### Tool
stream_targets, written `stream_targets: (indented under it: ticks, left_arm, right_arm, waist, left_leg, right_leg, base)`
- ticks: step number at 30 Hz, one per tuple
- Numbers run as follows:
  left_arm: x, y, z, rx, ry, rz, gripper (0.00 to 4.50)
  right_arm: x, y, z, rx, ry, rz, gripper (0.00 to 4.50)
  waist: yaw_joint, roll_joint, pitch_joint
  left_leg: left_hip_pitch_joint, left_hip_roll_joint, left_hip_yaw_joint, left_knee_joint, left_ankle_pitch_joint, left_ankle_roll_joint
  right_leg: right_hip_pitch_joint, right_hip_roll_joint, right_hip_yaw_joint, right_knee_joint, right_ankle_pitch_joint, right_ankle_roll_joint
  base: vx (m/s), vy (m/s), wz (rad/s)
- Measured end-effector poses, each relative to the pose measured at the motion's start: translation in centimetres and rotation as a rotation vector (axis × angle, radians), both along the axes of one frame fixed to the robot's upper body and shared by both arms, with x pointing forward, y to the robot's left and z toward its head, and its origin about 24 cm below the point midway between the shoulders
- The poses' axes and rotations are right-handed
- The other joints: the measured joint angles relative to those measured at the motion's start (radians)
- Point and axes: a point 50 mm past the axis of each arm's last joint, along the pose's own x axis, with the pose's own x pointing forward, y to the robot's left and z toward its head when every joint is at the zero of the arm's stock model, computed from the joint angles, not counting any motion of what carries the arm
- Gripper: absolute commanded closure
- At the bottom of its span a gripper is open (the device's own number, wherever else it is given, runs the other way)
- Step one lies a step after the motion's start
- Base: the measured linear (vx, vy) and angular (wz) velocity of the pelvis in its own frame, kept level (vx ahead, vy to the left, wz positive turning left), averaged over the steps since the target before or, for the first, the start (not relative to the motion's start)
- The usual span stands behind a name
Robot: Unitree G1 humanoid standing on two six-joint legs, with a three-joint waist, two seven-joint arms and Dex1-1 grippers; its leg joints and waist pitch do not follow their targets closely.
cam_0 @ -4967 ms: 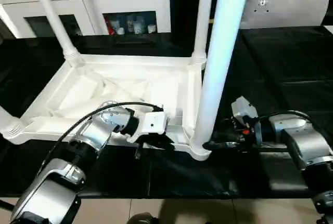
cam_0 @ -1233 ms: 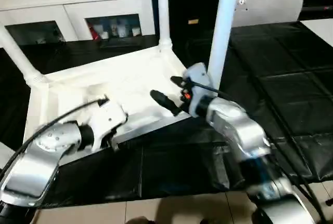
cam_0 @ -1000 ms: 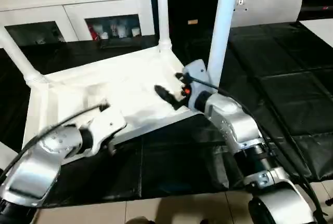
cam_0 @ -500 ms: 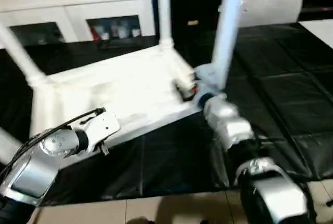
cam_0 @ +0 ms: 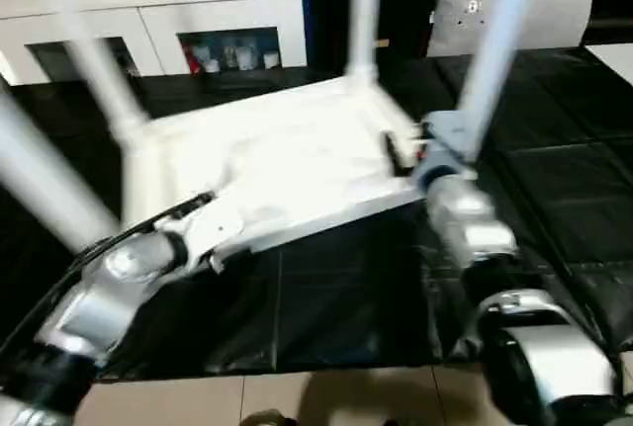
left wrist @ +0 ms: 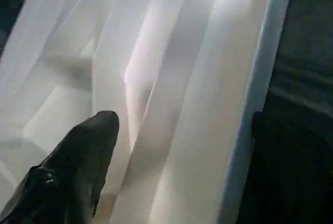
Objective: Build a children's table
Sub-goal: Rotate leg to tighten
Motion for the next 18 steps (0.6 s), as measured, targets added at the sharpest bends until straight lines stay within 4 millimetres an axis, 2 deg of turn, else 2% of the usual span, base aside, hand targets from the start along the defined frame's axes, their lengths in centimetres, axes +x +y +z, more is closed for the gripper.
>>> stream_targets:
  ticks: [4,7,10,14,18]
  left_arm:
    - [0.3,-1.1,-0.2,-0.050,-0.043,0.016,0.01]
    - [0.1,-1.6,-0.4,-0.103,-0.058,0.027,0.01]
    - [-0.6,-1.6,-1.1,-0.203,-0.057,0.066,0.01]
    - [-2.6,-1.8,-2.2,-0.419,-0.047,0.145,0.01]
    - [-3.7,-1.7,-2.5,-0.536,-0.103,0.216,0.01]
  right_arm:
    - [-0.6,-2.2,-0.3,-0.019,-0.002,-0.060,0.00]
    - [-1.0,-2.9,-0.3,-0.027,-0.016,-0.064,0.00]
    - [-1.9,-2.2,-0.1,0.033,-0.042,0.100,0.00]
    - [-4.0,-0.1,0.1,0.130,-0.058,0.302,0.00]
    - [-5.2,1.2,-0.1,0.126,-0.033,0.398,0.00]
  waist:
    - [0.001,0.001,0.000]
    - [-0.004,0.001,0.000]
    - [-0.016,0.002,-0.001]
    - [-0.039,0.002,-0.001]
    - [-0.042,0.002,-0.001]
  left_leg:
    - [-0.001,0.000,0.000,0.000,0.000,0.000]
    - [-0.001,0.000,0.000,0.000,0.000,0.001]
    - [-0.002,0.000,0.000,-0.001,0.000,0.001]
    - [-0.002,0.001,0.000,-0.001,-0.001,0.002]
    - [-0.002,0.001,0.000,-0.001,-0.001,0.002]
  right_leg:
    - [-0.001,0.000,0.000,0.000,0.000,0.001]
    - [-0.001,0.000,0.000,0.000,-0.001,0.001]
    - [-0.003,0.000,-0.001,0.000,-0.002,0.002]
    - [-0.002,0.001,-0.001,-0.001,-0.006,0.008]
    - [-0.002,0.001,-0.001,-0.001,-0.006,0.008]
  base:
    - [0.000,0.000,0.00]
    - [0.000,0.000,0.00]
    - [0.000,0.000,0.00]
    - [0.000,0.000,0.00]
    - [0.000,0.000,0.00]
